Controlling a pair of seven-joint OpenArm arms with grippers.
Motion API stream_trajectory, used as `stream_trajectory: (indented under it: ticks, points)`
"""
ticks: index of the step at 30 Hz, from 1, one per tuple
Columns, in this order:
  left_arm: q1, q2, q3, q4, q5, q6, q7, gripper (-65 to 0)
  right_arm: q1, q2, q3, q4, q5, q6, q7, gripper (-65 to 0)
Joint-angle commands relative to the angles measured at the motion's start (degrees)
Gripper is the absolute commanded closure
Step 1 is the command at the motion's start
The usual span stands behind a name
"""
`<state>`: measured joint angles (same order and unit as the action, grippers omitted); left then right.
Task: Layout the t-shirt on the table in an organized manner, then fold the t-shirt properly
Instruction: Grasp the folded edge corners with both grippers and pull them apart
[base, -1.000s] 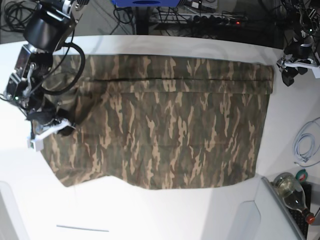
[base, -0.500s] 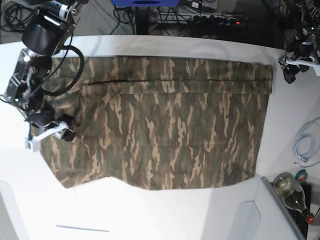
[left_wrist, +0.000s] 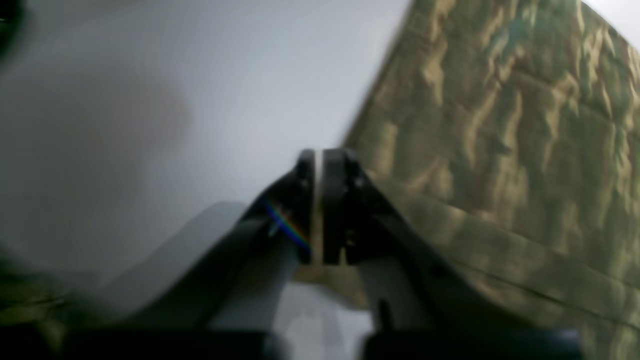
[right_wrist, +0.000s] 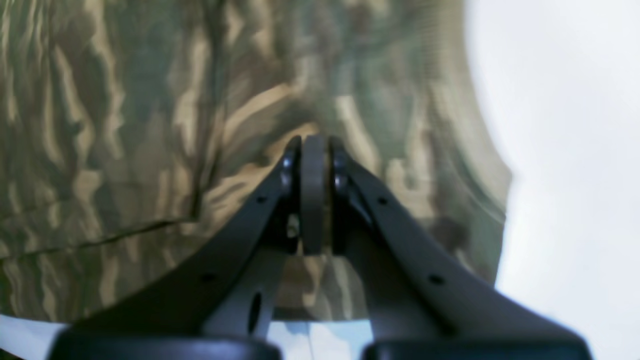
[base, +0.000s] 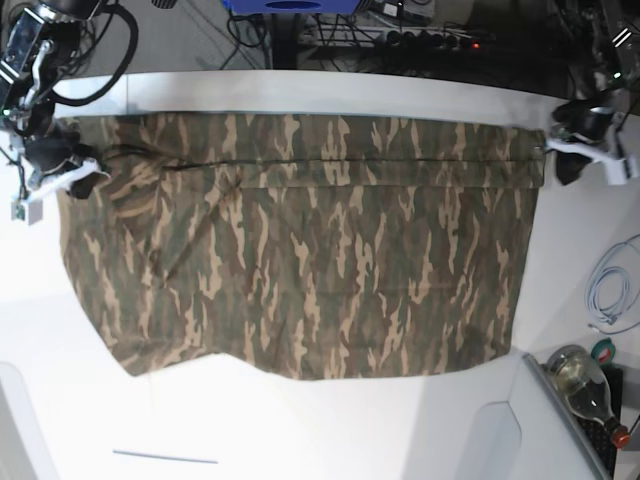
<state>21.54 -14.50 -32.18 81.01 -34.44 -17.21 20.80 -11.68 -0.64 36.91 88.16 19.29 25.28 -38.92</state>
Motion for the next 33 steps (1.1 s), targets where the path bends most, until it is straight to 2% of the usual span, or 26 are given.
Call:
stream_trajectory:
  ticks: [1, 4, 10, 14, 16, 22, 26, 33]
  points:
    - [-0.7, -0.7, 1.0, -1.0, -0.5, -0.3, -0.8, 0.0, -0.2, 0.3, 0.9, 0.9, 0.8, 0.3, 0.6, -0.3]
    - [-3.7, -0.7, 4.1, -7.1, -0.4, -0.3, -2.9, 0.0, -0.1, 0.3, 2.8, -1.9, 0.8, 0.3, 1.2, -0.3]
    - [-4.8, -1.1, 6.3, -14.8, -0.4, -0.1, -8.2, 0.0, 0.4, 0.9, 2.6, -10.2, 0.8, 0.3, 6.8, -0.2]
    - [-5.0, -1.4, 6.0, -17.9, -0.4, -0.1, -9.3, 0.0, 2.1, 3.1, 3.1, -18.3, 0.8, 0.3, 9.2, -0.2]
    - [-5.0, -2.6, 6.4, -19.0, -0.4, -0.1, -9.3, 0.0, 2.4, 3.7, 3.3, -20.4, 0.8, 0.3, 10.0, -0.2]
    - [-4.5, -3.1, 5.9, -19.8, -0.4, -0.2, -9.3, 0.0, -0.1, 3.2, 3.7, -16.6, 0.8, 0.3, 9.8, -0.2]
    - [-4.5, -3.1, 5.9, -19.8, -0.4, -0.2, -9.3, 0.0, -2.5, 1.5, 3.5, -11.1, 0.8, 0.3, 9.6, -0.2]
    - [-4.5, -3.1, 5.8, -15.9, -0.4, -0.2, -8.9, 0.0, -3.7, 0.8, 3.9, -5.8, 0.8, 0.3, 5.3, -0.2]
